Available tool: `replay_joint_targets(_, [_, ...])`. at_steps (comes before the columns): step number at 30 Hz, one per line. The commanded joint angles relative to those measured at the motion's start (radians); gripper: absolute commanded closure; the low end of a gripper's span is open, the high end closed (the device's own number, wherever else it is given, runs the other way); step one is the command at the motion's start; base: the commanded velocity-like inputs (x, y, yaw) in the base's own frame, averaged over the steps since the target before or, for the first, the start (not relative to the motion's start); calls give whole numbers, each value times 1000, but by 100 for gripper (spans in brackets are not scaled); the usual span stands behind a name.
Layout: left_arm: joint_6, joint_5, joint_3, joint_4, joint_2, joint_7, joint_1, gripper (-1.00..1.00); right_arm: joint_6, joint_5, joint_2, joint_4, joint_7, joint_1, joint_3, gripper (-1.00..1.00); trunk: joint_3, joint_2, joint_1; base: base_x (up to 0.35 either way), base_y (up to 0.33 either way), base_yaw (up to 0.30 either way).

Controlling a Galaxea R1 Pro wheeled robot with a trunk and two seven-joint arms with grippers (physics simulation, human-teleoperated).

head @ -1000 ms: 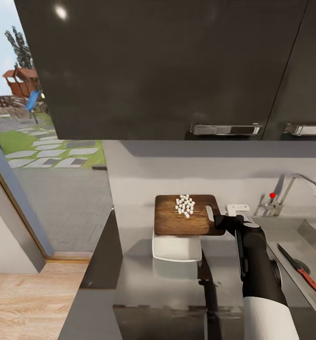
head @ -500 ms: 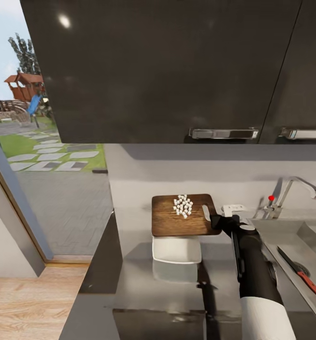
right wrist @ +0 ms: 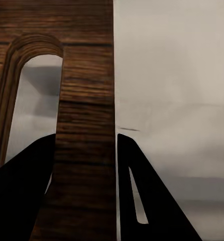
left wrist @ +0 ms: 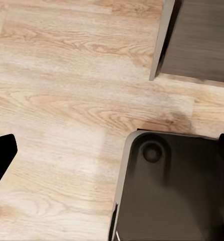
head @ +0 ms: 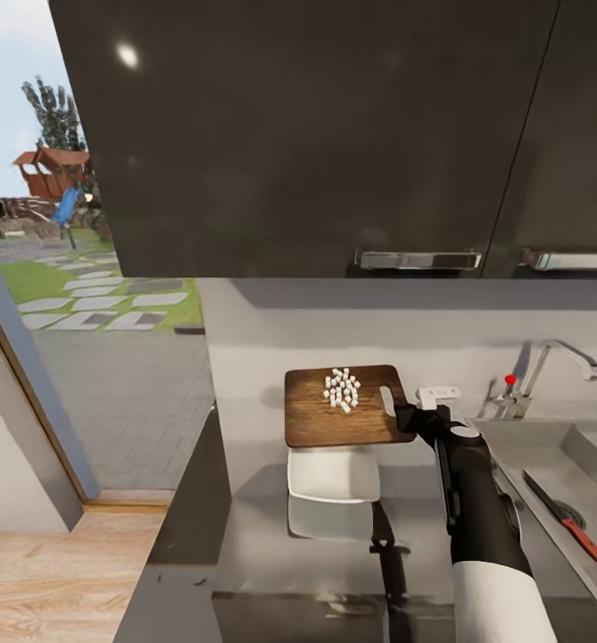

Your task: In the kitchen, take the Vidalia onion out of the sink, dice it on the chopping board with the paring knife, put the diced onion into the bowl on the countertop, then place both the paring knife and the chopping board into the sink.

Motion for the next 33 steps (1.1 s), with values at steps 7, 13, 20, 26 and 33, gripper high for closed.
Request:
replay_joint_targets(7, [-2,6,-2,-2,0,1,0,-100,-90,11,1,38,9,-1,-5,100,0,-2,1,0,0,0])
replay_joint_targets(13, [-2,4,-2,-2,0,1,0,-100,-185,11,1,101,9,-2,-7,100,0,-2,1,0,0,0])
replay_joint_targets(20, [-3,4,-3,-2,0,1,0,-100,-251,11,1,137,7,-1,-9,100,0,-2,1,0,0,0])
replay_joint_targets(26, [-3,4,-4,-2,0,1,0,-100,-283,11,1,142,9,-2,-10,100,0,-2,1,0,0,0])
replay_joint_targets(33, [-4,4,-4,-2,0,1,0,-100,-288,-50,-4,142,10,-2,-13,100,0,-2,1,0,0,0])
